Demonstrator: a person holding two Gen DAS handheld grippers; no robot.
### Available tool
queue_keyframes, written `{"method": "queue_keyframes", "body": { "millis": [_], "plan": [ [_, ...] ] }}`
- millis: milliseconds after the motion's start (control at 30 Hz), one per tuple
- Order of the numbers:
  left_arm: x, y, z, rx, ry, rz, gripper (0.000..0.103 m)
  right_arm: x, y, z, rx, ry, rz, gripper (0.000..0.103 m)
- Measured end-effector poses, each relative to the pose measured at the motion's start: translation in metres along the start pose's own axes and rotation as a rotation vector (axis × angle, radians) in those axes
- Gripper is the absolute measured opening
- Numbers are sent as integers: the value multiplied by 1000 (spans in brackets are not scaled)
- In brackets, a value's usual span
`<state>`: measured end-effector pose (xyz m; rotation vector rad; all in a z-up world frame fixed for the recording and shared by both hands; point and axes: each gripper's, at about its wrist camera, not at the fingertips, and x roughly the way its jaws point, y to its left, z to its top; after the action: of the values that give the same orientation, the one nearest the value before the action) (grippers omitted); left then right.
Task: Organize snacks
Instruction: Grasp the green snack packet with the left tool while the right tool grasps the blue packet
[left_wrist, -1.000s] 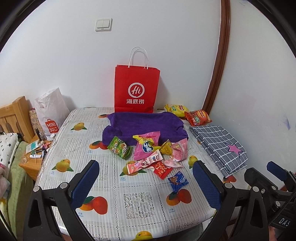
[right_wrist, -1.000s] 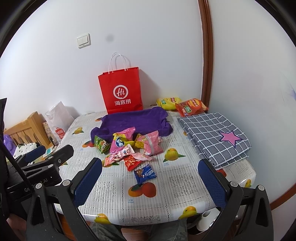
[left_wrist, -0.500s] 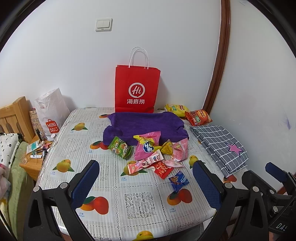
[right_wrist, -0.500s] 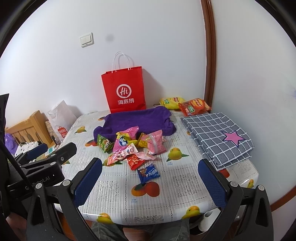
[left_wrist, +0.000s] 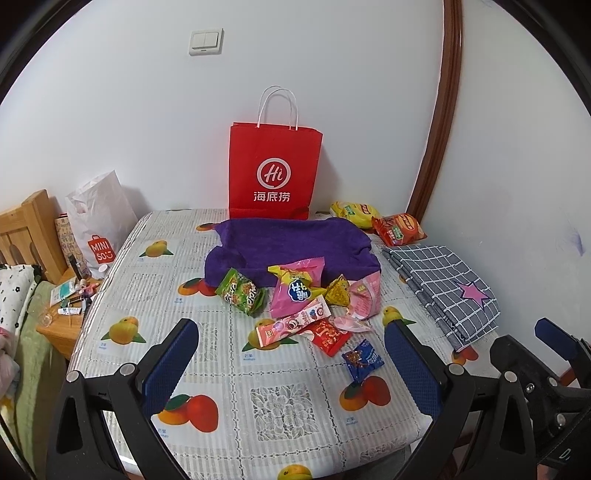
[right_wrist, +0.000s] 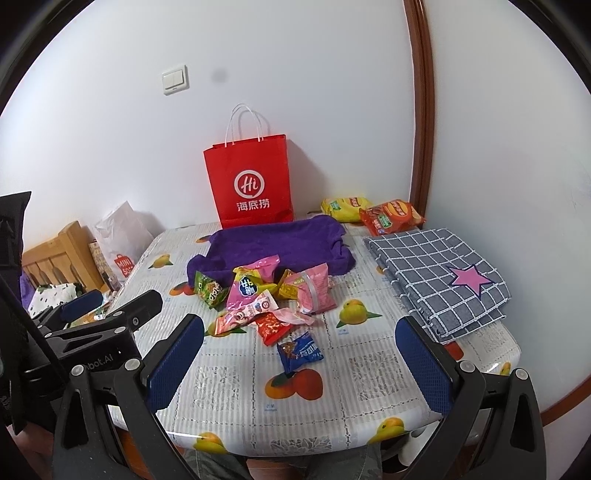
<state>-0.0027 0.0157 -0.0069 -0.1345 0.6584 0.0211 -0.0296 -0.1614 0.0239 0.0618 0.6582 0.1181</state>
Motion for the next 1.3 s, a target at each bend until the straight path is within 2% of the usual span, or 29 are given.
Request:
{"method": "queue_keyframes", "body": {
  "millis": [233,433,767,833,967,1100,1300],
  "plan": [
    [16,5,2,-2,21,-27,102,14,3,-1,-26,-29,-11,102],
    [40,15,-1,-18,60,-31,102,46,4,-6,-44,1,-16,102],
    [105,47,-18,-81,190,-7,100,131,-20,-36,15,206,1,102],
    [119,53,-22,-91,218,2,95,147,-26,-44,40,241,9,99],
    [142,66,-30,-115,262,15,94,184,-35,-62,71,335,18,93],
    [159,77,-37,-137,296,24,94,204,-31,-74,64,370,70,92],
    [174,88,-45,-142,323,19,90,220,-25,-84,31,357,106,92]
  ]
}}
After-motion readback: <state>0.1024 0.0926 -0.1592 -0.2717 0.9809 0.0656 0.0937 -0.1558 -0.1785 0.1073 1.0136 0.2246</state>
